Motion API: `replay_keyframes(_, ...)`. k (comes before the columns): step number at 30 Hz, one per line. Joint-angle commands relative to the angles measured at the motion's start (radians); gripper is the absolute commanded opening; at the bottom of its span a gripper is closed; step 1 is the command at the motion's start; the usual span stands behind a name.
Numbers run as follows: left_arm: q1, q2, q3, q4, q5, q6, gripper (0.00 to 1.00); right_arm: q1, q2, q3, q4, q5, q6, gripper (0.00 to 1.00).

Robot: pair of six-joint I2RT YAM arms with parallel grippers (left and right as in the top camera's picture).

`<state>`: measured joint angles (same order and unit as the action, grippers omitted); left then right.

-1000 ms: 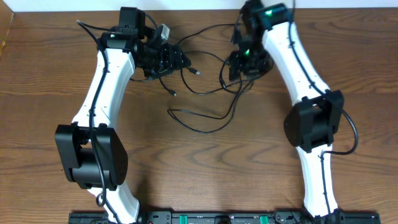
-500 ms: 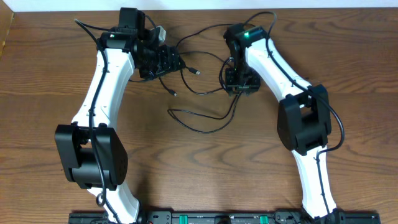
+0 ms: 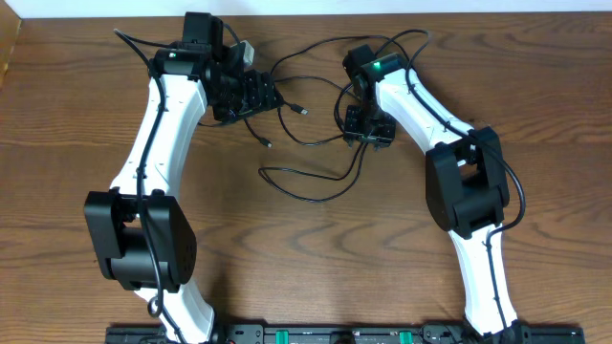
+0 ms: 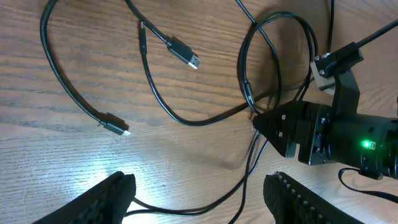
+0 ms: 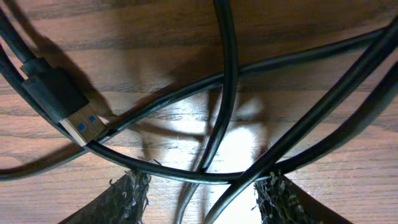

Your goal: Untangle cables

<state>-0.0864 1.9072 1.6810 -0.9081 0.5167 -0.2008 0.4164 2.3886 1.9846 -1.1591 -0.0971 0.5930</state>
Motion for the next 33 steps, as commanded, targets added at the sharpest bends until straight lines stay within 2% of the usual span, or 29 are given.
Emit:
replay_keyframes(1, 0.006, -0.019, 0.003, -0.001, -0.013, 0.025, 0.71, 0.004, -0.027, -0.005, 0.003, 0.001, 0.019, 0.50)
replay_keyframes(2, 0.006, -0.019, 0.002, -0.002, -0.013, 0.025, 0.71, 0.004, -0.027, -0.005, 0.000, -0.008, 0.009, 0.51)
replay_keyframes(3, 0.006, -0.019, 0.002, -0.006, -0.013, 0.025, 0.71, 0.004, -0.027, -0.004, -0.013, -0.090, -0.060, 0.61)
replay_keyframes(4, 0.006, -0.019, 0.002, -0.009, -0.013, 0.026, 0.71, 0.004, -0.029, 0.000, -0.034, -0.129, -0.071, 0.64)
replay_keyframes(7, 0.006, -0.019, 0.002, -0.014, -0.013, 0.026, 0.71, -0.005, -0.050, 0.004, -0.071, -0.150, -0.076, 0.65)
replay_keyframes(11, 0.006, -0.019, 0.002, -0.017, -0.013, 0.026, 0.71, -0.020, -0.114, 0.004, -0.057, -0.144, -0.067, 0.61)
replay_keyframes(14, 0.006, -0.019, 0.002, -0.016, -0.013, 0.026, 0.71, -0.037, -0.149, 0.004, -0.031, -0.072, 0.015, 0.59)
replay_keyframes(16, 0.006, -0.018, 0.002, -0.016, -0.013, 0.026, 0.71, -0.041, -0.146, 0.001, -0.018, 0.001, 0.127, 0.59)
replay_keyframes(19, 0.006, -0.019, 0.002, -0.017, -0.013, 0.026, 0.71, -0.039, -0.114, -0.010, -0.009, 0.049, 0.306, 0.64)
replay_keyframes(23, 0.006, -0.019, 0.002, -0.019, -0.013, 0.026, 0.71, -0.032, -0.082, -0.040, -0.010, 0.039, 0.431, 0.68)
replay_keyframes(33, 0.006, -0.018, 0.002, -0.019, -0.013, 0.026, 0.71, -0.010, -0.079, -0.164, 0.162, 0.039, 0.476, 0.65)
